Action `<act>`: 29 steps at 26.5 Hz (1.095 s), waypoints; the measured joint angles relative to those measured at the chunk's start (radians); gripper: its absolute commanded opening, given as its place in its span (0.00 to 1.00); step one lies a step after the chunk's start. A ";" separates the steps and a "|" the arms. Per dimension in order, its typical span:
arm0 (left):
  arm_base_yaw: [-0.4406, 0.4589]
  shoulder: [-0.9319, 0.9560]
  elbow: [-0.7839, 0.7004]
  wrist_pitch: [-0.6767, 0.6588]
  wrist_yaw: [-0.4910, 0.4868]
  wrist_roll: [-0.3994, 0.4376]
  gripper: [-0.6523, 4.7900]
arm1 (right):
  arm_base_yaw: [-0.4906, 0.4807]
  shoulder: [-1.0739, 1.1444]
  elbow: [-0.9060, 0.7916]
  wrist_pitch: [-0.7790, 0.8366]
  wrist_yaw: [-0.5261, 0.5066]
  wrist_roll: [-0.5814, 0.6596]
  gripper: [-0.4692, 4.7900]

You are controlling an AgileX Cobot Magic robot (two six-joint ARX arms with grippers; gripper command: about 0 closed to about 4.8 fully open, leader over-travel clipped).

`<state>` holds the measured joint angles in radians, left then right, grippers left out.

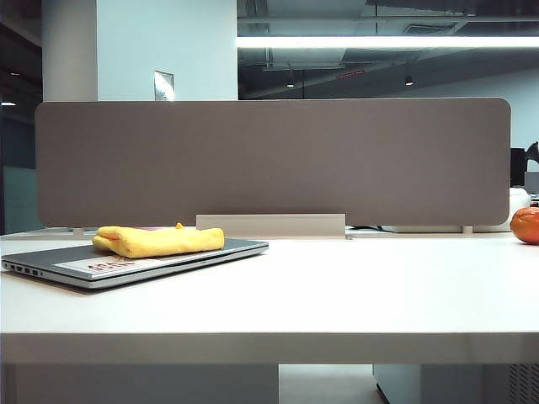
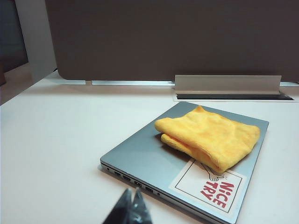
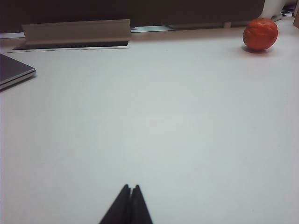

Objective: Pick up the yellow rag and put it over the laptop.

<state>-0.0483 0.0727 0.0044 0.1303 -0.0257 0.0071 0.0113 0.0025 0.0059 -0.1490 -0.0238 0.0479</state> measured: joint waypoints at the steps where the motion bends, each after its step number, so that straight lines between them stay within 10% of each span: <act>1: 0.008 -0.006 0.000 -0.009 0.012 0.000 0.11 | 0.000 0.000 0.000 0.000 0.000 0.000 0.08; 29: 0.035 -0.069 0.000 -0.172 0.048 0.026 0.11 | 0.000 0.000 0.000 0.000 0.000 0.000 0.08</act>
<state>-0.0132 0.0036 0.0044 -0.0418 0.0227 0.0326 0.0113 0.0021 0.0059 -0.1490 -0.0238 0.0479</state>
